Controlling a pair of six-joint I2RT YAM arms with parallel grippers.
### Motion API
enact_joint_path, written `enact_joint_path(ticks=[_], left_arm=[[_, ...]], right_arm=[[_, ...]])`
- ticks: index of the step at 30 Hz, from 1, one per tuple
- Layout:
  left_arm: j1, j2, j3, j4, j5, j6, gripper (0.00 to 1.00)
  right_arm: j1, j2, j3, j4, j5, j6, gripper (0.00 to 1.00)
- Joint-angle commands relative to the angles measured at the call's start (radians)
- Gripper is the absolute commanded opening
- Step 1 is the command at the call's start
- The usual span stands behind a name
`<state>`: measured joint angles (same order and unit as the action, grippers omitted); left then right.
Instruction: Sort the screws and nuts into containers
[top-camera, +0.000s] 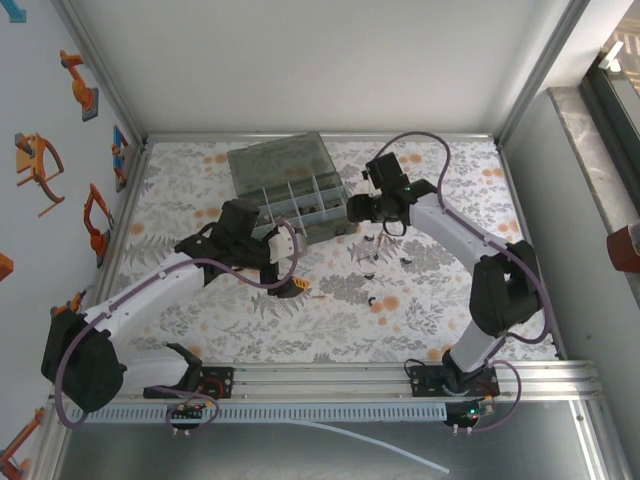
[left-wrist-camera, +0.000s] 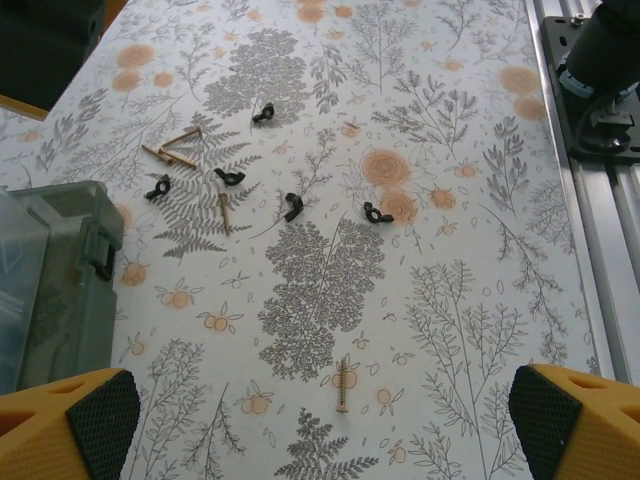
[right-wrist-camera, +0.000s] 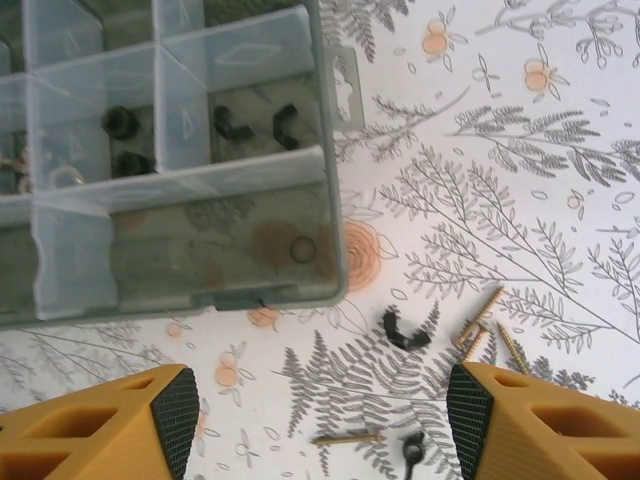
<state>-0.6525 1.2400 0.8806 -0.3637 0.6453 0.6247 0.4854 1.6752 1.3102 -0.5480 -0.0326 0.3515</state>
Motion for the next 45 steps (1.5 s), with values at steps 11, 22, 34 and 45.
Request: enact_joint_path(ticks=[11,22,34,45], left_arm=[[-0.006,0.003,0.016,-0.030,-0.014,0.039,0.97],[0.006,0.009,0.026,-0.046,-0.019,0.041,0.97],[0.007,0.029,0.042,-0.063,-0.022,0.034,0.97],[0.011,0.039,0.051,-0.075,-0.024,0.029,0.97]], right_arm=[[-0.037,0.148,0.061,-0.056,0.019,-0.345,0.67],[-0.059,0.219,0.076,-0.060,-0.084,-0.472,0.64],[-0.091,0.290,0.046,-0.041,-0.127,-0.495,0.51],[-0.091,0.349,0.084,-0.096,-0.113,-0.537,0.44]])
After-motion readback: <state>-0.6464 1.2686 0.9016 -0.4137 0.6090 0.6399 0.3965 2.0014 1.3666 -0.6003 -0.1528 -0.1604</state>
